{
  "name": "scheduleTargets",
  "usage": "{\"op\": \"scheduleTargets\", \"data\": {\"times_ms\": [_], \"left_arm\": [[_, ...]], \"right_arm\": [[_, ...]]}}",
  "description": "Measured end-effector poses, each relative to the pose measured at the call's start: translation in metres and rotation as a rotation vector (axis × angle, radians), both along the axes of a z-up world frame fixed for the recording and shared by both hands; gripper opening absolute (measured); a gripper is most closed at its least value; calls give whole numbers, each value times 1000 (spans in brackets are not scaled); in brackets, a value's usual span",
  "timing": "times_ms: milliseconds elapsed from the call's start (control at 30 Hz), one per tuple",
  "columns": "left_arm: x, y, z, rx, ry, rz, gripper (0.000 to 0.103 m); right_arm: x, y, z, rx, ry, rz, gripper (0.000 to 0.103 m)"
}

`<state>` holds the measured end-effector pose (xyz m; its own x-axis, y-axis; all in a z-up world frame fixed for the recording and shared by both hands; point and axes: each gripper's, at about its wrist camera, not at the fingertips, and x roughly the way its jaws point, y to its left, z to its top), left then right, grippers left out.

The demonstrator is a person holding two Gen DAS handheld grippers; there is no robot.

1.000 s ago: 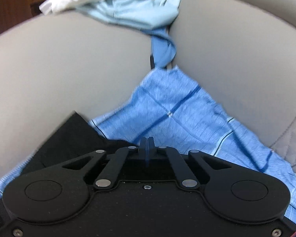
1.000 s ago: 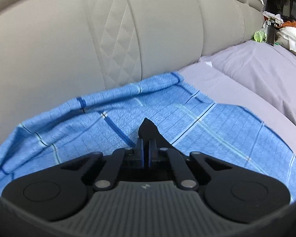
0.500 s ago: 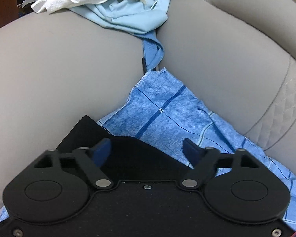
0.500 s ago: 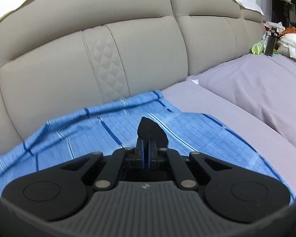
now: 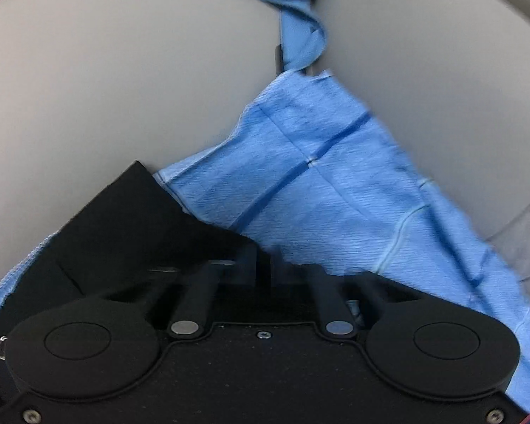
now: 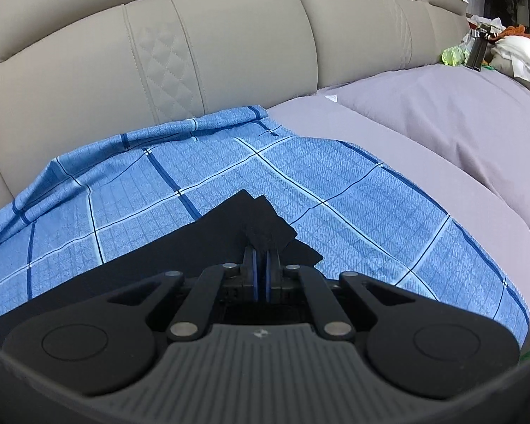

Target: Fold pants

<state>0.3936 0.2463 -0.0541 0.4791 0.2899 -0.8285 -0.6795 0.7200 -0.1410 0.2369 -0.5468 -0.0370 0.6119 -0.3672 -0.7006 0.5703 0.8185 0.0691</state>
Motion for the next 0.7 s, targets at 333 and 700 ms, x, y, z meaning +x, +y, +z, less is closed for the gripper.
{"op": "scheduleTargets", "data": {"times_ms": [333, 700], "left_arm": [[-98, -2, 83, 124, -227, -70, 2], [-267, 8, 80, 146, -255, -72, 1]], "right_arm": [[-42, 6, 43, -47, -155, -32, 7], [-147, -7, 23, 75, -115, -200, 7]]}}
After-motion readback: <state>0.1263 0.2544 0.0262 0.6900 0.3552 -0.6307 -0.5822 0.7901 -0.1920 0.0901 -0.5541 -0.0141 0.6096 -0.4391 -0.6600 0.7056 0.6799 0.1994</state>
